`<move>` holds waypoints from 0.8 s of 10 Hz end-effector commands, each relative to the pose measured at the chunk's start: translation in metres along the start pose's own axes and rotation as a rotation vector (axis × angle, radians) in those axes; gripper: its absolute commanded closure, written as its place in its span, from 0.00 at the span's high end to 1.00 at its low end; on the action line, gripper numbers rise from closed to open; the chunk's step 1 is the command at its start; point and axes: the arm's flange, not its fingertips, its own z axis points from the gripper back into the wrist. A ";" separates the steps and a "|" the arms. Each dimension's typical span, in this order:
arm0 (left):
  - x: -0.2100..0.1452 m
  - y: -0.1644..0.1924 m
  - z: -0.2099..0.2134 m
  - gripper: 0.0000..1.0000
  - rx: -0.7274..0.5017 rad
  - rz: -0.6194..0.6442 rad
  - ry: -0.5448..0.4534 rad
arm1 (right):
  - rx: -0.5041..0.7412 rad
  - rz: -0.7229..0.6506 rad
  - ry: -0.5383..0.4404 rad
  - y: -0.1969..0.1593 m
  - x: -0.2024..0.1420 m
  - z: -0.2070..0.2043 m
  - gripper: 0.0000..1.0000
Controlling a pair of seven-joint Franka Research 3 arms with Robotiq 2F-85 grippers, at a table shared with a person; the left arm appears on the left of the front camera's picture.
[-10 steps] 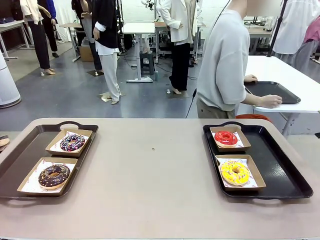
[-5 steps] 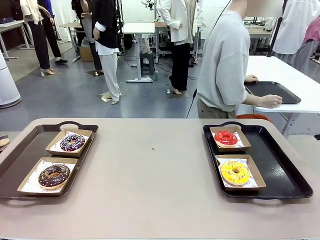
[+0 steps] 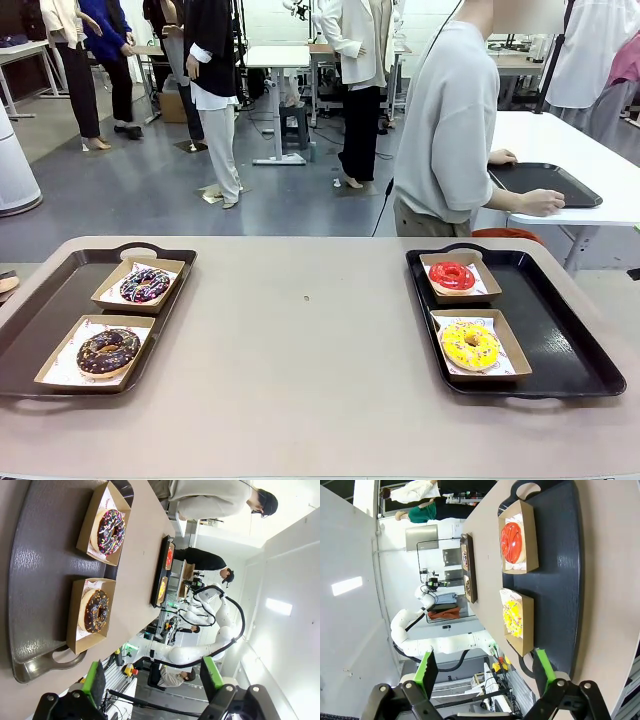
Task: Individually package the donuts and arrange them on the tray.
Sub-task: Place the picked Paper togo box on the Handle tray.
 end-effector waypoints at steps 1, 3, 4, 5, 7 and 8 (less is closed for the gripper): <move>-0.001 -0.001 0.001 1.00 0.000 -0.003 -0.004 | 0.000 -0.001 0.011 0.001 -0.002 0.000 1.00; -0.001 -0.001 0.001 1.00 0.000 -0.003 -0.004 | 0.000 -0.001 0.011 0.001 -0.002 0.000 1.00; -0.001 -0.001 0.001 1.00 0.000 -0.003 -0.004 | 0.000 -0.001 0.011 0.001 -0.002 0.000 1.00; -0.001 -0.001 0.001 1.00 0.000 -0.003 -0.004 | 0.000 -0.001 0.011 0.001 -0.002 0.000 1.00; -0.001 -0.001 0.001 1.00 0.000 -0.003 -0.004 | 0.000 -0.001 0.011 0.001 -0.002 0.000 1.00; -0.001 -0.001 0.001 1.00 0.000 -0.003 -0.004 | 0.000 -0.001 0.011 0.001 -0.002 0.000 1.00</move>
